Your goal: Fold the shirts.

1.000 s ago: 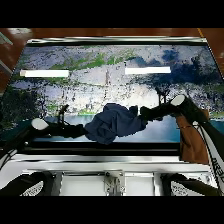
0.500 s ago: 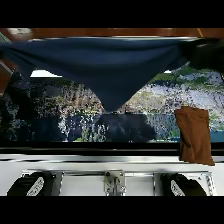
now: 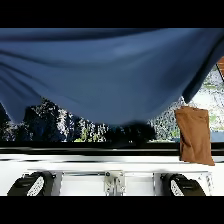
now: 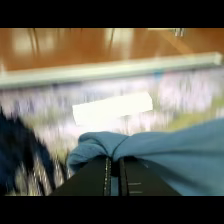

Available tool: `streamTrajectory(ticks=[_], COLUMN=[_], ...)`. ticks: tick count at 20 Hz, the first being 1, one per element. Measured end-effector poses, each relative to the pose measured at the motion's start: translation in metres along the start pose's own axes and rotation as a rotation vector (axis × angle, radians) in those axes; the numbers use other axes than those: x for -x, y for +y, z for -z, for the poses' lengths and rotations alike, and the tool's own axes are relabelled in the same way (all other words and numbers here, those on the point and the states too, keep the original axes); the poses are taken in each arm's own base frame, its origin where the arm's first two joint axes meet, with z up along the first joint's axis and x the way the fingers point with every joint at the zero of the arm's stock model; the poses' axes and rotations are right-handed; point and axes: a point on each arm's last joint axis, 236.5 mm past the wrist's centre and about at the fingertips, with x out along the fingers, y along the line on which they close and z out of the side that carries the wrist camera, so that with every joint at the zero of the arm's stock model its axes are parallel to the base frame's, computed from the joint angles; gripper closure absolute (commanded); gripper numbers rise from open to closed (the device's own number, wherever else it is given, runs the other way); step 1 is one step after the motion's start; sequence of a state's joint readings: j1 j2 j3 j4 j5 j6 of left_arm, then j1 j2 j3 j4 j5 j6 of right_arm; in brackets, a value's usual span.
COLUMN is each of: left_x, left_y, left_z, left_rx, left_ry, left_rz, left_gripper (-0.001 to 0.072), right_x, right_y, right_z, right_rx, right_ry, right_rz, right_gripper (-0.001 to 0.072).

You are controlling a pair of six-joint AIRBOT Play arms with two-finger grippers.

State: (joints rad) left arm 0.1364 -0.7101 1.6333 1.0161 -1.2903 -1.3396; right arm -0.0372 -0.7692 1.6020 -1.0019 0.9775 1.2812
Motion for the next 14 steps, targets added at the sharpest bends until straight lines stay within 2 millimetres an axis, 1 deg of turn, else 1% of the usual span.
streamTrajectory(ticks=[1, 3, 5, 7, 8, 9, 10, 11, 12, 13, 14], left_x=[-0.008, -0.027, -0.046, -0.062, -0.068, -0.073, -0.076, -0.080, -0.083, -0.087, -0.091], left_y=[0.003, 0.010, 0.016, 0.015, 0.010, 0.004, -0.001, -0.007, -0.011, -0.013, -0.013], left_z=[0.021, 0.074, 0.136, 0.204, 0.238, 0.269, 0.294, 0.317, 0.333, 0.347, 0.355], left_rx=[0.020, 0.078, 0.158, 0.266, 0.332, 0.399, 0.460, 0.525, 0.577, 0.623, 0.654], left_ry=[0.072, 0.235, 0.403, 0.567, 0.641, 0.702, 0.743, 0.771, 0.786, 0.788, 0.781], left_rz=[0.009, 0.029, 0.054, 0.098, 0.130, 0.157, 0.177, 0.196, 0.205, 0.206, 0.203], left_gripper=[0.0666, 0.0666, 0.0666, 0.0666, 0.0666, 0.0666, 0.0666, 0.0666, 0.0666, 0.0666, 0.0666], right_x=[-0.010, -0.039, -0.074, -0.114, -0.136, -0.156, -0.176, -0.193, -0.209, -0.221, -0.230], right_y=[-0.008, -0.024, -0.041, -0.062, -0.070, -0.075, -0.078, -0.078, -0.075, -0.071, -0.067], right_z=[0.007, 0.031, 0.073, 0.128, 0.158, 0.187, 0.220, 0.249, 0.278, 0.306, 0.334], right_rx=[-0.005, -0.032, -0.073, -0.128, -0.165, -0.210, -0.265, -0.315, -0.375, -0.420, -0.466], right_ry=[0.024, 0.105, 0.239, 0.386, 0.455, 0.515, 0.581, 0.632, 0.681, 0.732, 0.786], right_rz=[0.010, 0.016, 0.008, 0.002, -0.005, -0.017, -0.031, -0.047, -0.062, -0.075, -0.084], right_gripper=[0.0637, 0.0637, 0.0637, 0.0637, 0.0637, 0.0637, 0.0636, 0.0636, 0.0630, 0.0629, 0.0583])
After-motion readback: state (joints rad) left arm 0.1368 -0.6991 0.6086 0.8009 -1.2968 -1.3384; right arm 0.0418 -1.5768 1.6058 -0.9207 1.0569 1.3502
